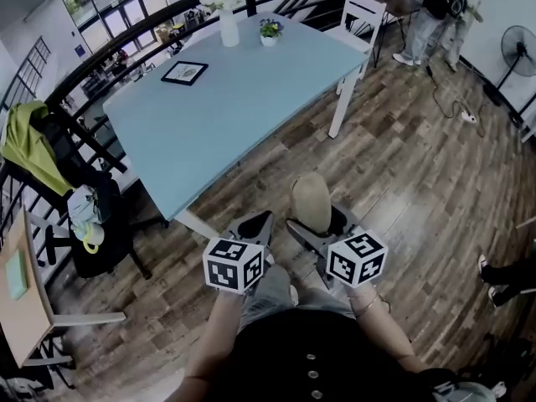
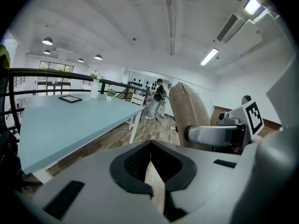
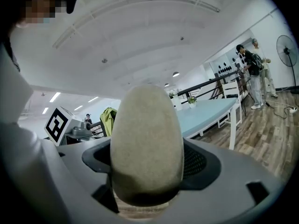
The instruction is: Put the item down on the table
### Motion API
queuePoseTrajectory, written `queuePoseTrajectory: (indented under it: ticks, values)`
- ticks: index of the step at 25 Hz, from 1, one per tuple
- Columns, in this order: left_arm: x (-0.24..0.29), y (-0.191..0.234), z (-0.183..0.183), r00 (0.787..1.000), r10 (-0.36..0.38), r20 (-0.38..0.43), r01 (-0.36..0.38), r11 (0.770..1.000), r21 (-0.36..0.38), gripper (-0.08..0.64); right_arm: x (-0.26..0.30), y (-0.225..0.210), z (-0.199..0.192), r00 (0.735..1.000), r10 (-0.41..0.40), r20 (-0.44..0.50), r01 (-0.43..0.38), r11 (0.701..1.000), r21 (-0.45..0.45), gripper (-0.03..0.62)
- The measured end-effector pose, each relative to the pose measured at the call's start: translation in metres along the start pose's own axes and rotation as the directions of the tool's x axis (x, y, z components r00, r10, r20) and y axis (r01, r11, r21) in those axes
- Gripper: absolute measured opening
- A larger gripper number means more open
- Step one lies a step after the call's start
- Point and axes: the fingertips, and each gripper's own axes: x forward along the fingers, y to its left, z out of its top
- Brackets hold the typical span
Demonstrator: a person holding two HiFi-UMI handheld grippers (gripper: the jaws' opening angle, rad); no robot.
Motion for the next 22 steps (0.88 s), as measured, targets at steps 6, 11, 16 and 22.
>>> queuePoseTrajectory:
  ticks: [6, 11, 16, 22]
  values:
    - [0.025, 0.019, 0.012, 1.0, 0.003, -0.011, -0.004, 1.0, -0.008, 0.017, 0.017, -0.022, 0.001, 1.0, -0.013, -0.011, 0.014, 0.999, 0.038, 0.4]
    - [0.054, 0.05, 0.024, 1.0, 0.002, -0.028, -0.003, 1.0, -0.01, 0.017, 0.054, -0.045, 0.013, 1.0, -0.027, -0.014, 0.027, 0.999, 0.035, 0.4]
    - [0.084, 0.091, 0.043, 0.999, 0.012, -0.037, -0.013, 1.0, -0.023, 0.017, 0.096, -0.068, 0.031, 0.999, -0.035, -0.025, 0.036, 0.999, 0.021, 0.4]
    - [0.12, 0.123, 0.083, 0.999, -0.032, -0.031, 0.031, 0.999, -0.014, 0.017, 0.139, -0.097, 0.059, 0.997, -0.071, -0.02, 0.071, 0.997, 0.036, 0.4]
